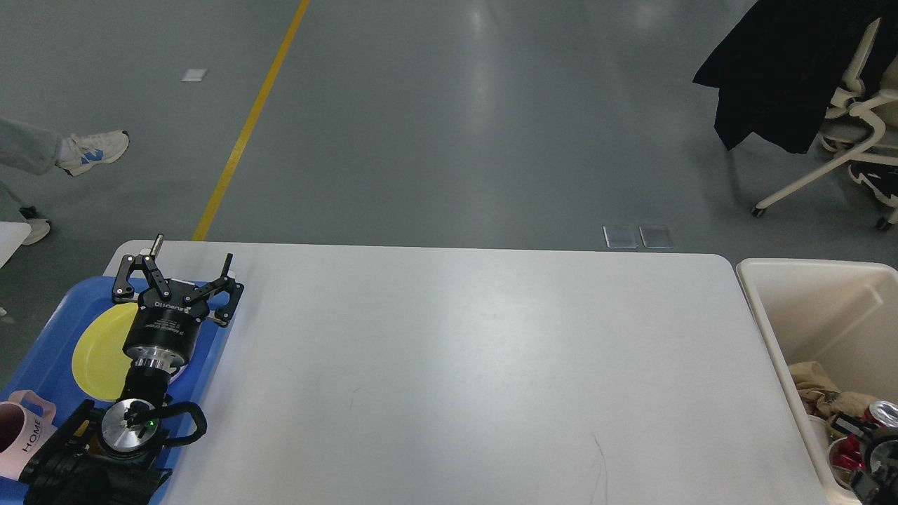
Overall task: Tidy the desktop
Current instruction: 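Hold the right gripper inside the white bin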
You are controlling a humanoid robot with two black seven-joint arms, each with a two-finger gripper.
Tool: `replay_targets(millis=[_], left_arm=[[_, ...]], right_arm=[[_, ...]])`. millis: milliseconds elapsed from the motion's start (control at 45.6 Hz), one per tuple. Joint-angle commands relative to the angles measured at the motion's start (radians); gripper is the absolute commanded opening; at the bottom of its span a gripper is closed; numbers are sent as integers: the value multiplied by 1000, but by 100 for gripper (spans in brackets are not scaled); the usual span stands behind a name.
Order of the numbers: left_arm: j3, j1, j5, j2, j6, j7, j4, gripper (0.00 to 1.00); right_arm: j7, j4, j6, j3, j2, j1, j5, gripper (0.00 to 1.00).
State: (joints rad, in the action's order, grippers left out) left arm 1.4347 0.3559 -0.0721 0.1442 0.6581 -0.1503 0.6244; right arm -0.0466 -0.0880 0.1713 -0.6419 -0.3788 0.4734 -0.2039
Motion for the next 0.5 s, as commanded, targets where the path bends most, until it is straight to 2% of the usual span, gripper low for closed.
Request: replay_targets(millis=[0,307,482], left_arm=[[1,0,0,0,0,0,0,96],[0,0,0,0,0,0,0,96],[0,0,0,0,0,0,0,96]], right_arm=[[1,-2,28,1,-3,-4,0,100],[1,-1,30,33,-9,1,0,100],[1,8,31,171,-17,19,0,100]])
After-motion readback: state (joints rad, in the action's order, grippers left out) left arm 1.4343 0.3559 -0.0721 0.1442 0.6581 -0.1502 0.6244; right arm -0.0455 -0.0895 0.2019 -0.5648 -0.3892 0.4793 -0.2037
